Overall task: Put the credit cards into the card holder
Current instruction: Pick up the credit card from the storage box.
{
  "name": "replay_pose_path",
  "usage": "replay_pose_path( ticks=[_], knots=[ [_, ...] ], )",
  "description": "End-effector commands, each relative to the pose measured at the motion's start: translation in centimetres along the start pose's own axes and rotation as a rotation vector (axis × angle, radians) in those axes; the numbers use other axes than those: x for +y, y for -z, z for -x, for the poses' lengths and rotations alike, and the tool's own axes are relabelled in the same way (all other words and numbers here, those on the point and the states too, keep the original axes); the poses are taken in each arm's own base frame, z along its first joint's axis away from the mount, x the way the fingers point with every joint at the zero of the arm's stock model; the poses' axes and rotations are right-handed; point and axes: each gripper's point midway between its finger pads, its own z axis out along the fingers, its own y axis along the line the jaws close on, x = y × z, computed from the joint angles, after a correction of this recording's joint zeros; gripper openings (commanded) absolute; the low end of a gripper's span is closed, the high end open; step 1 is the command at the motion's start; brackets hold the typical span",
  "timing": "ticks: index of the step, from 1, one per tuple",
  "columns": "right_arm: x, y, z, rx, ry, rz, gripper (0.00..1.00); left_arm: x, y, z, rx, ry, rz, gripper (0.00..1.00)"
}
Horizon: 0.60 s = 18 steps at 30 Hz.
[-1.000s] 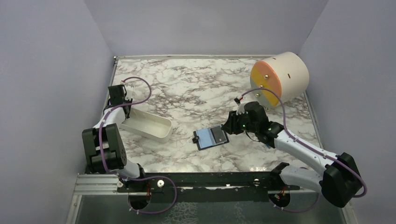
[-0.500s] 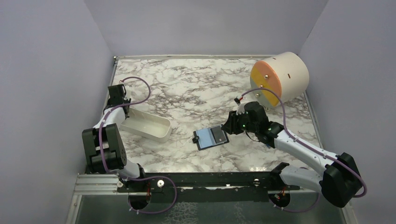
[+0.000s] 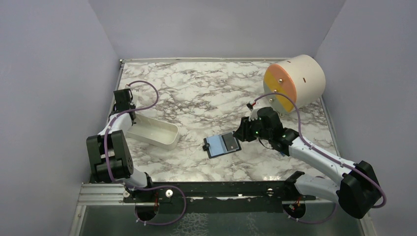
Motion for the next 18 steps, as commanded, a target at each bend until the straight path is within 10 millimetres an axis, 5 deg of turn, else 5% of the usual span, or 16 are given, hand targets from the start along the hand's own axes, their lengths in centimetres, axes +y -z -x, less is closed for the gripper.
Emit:
replay_pose_path(
  ticks=[1,11,18],
  knots=[
    [0.02,0.17,0.61,-0.022,0.02,-0.008,0.31,1.67,0.76,1.21,-0.031,0.004,0.06,0.33],
    [-0.01,0.11,0.5,-0.02,0.02,-0.007,0.31,1.5,1.15,1.85,-0.041,0.01,0.032,0.25],
    [0.0,0.11,0.46,-0.019,0.021,-0.006,0.31,0.93,1.38,2.1,-0.045,0.024,-0.008,0.08]
  ],
)
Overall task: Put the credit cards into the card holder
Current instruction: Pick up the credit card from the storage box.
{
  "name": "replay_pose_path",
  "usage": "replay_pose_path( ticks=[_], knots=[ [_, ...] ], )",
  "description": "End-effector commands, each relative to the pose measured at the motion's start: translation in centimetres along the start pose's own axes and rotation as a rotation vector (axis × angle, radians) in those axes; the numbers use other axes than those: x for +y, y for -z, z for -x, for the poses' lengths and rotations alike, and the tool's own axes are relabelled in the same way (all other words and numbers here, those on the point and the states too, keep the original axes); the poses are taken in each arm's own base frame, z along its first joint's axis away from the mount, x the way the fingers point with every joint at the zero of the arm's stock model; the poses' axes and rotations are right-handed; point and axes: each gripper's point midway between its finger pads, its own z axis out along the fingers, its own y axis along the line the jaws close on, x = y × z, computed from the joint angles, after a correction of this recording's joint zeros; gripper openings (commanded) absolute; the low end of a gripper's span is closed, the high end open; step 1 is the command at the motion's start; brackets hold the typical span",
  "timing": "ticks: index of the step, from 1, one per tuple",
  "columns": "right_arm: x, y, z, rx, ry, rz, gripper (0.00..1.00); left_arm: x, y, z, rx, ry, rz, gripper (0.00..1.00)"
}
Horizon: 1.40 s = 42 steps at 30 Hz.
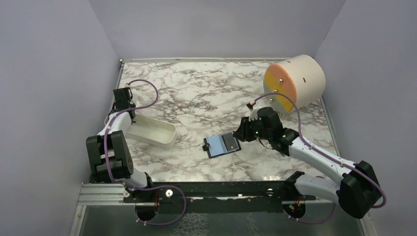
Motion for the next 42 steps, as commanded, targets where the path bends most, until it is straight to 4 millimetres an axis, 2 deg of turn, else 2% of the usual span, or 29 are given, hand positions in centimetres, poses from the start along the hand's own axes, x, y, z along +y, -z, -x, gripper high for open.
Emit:
replay_pose_path(
  ticks=[1,4,12,16,21,29,33,39,42],
  knots=[
    [0.0,0.1,0.4,-0.018,0.02,-0.007,0.31,0.8,1.2,1.9,-0.049,0.023,-0.005,0.05],
    [0.0,0.1,0.4,-0.016,0.015,-0.005,0.31,0.4,1.7,2.4,-0.066,0.049,-0.036,0.0],
    [0.1,0.1,0.3,-0.011,0.015,-0.001,0.31,-1.3,3.4,3.5,-0.153,0.198,-0.125,0.0],
    [0.2,0.1,0.3,-0.006,0.012,0.004,0.31,-1.4,4.7,4.5,-0.192,0.288,-0.146,0.0],
    [0.5,0.1,0.3,-0.001,0.004,0.014,0.31,-1.0,6.5,5.8,-0.218,0.446,-0.154,0.0],
    [1.3,0.4,0.8,-0.001,-0.027,0.035,0.31,-1.8,10.1,7.3,-0.269,0.584,-0.261,0.0],
    [2.0,0.5,1.3,-0.005,-0.044,0.063,0.31,-3.3,12.6,8.4,-0.309,0.647,-0.391,0.0],
    [3.5,0.7,3.1,-0.04,-0.076,0.111,0.3,-7.7,16.7,10.4,-0.333,0.676,-0.738,0.0],
    [4.7,0.9,4.0,-0.058,-0.094,0.158,0.3,-9.8,18.9,10.8,-0.321,0.679,-0.917,0.0]
  ],
)
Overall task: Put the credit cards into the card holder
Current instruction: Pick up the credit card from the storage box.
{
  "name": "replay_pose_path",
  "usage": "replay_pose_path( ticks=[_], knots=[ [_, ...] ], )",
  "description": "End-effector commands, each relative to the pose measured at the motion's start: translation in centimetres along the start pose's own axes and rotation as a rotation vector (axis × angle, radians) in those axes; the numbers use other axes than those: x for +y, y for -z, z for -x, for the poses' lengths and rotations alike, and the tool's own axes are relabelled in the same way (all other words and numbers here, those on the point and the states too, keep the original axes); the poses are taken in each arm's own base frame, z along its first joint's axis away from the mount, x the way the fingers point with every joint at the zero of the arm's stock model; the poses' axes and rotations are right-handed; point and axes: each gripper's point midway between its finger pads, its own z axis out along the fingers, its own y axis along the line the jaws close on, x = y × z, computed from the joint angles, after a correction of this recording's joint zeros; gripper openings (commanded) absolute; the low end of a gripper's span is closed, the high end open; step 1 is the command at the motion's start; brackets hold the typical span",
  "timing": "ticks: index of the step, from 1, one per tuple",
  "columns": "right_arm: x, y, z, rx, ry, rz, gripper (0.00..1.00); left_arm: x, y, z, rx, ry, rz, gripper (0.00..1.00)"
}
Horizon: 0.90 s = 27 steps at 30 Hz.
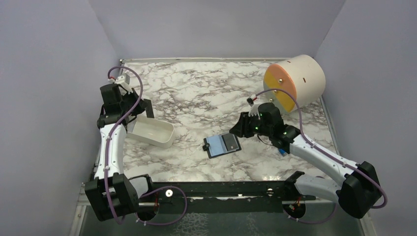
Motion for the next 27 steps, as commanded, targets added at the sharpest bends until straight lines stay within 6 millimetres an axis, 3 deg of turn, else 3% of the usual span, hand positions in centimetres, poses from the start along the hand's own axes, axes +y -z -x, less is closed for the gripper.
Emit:
replay_pose_path(
  ticks=[1,15,20,27],
  knots=[
    [3.1,0.2,2.3,-0.049,-0.031,0.116,0.3,-6.8,1.8,-0.8,0.086,0.101,-0.35,0.0],
    [9.9,1.2,4.7,-0.109,-0.124,0.496,0.32,-17.7,6.7,-5.7,0.192,0.191,-0.788,0.0],
    [11.8,1.9,5.2,-0.11,-0.151,0.615,0.36,-19.5,7.7,-7.2,0.215,0.269,-0.883,0.0],
    [12.4,1.9,5.5,-0.098,-0.165,0.646,0.47,-21.0,9.0,-8.5,0.247,0.319,-0.942,0.0]
  ],
)
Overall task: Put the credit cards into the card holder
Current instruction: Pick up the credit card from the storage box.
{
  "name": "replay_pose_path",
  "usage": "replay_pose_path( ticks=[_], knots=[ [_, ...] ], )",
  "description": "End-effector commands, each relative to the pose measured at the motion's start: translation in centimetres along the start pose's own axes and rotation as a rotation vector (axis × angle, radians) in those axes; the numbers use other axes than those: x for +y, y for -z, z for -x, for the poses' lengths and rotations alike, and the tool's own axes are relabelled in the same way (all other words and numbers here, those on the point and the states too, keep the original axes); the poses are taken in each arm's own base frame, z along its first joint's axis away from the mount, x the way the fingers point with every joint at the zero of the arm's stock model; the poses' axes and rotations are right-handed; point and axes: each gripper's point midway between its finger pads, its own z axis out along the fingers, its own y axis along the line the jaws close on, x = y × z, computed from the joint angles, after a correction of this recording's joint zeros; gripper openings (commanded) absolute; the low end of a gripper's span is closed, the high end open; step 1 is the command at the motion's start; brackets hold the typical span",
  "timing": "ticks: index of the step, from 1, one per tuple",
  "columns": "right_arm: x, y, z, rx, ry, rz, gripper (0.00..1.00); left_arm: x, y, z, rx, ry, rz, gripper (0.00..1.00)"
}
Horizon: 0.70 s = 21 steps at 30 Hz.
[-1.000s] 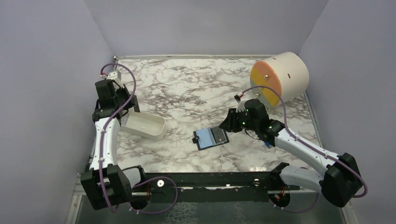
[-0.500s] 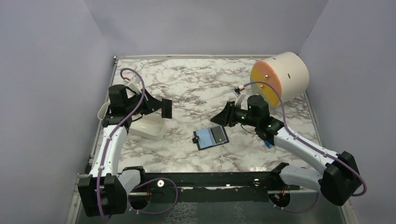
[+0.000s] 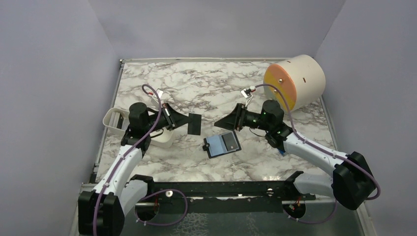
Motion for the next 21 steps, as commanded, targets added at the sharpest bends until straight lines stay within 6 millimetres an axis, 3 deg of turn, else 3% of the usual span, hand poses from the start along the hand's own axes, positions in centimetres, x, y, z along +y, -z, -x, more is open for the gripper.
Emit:
replay_pose_path(
  ticks=[1,16,21],
  knots=[
    [1.7,-0.4,0.2,0.017,0.002,0.082,0.47,-3.6,0.1,0.3,-0.028,-0.037,-0.111,0.0],
    [1.5,-2.0,-0.3,0.062,-0.046,0.125,0.43,-4.9,-2.2,-2.3,0.051,-0.016,-0.154,0.0],
    [1.4,-2.1,-0.4,0.064,-0.049,0.137,0.26,-4.7,-2.6,-2.9,0.065,-0.008,-0.155,0.0]
  ],
)
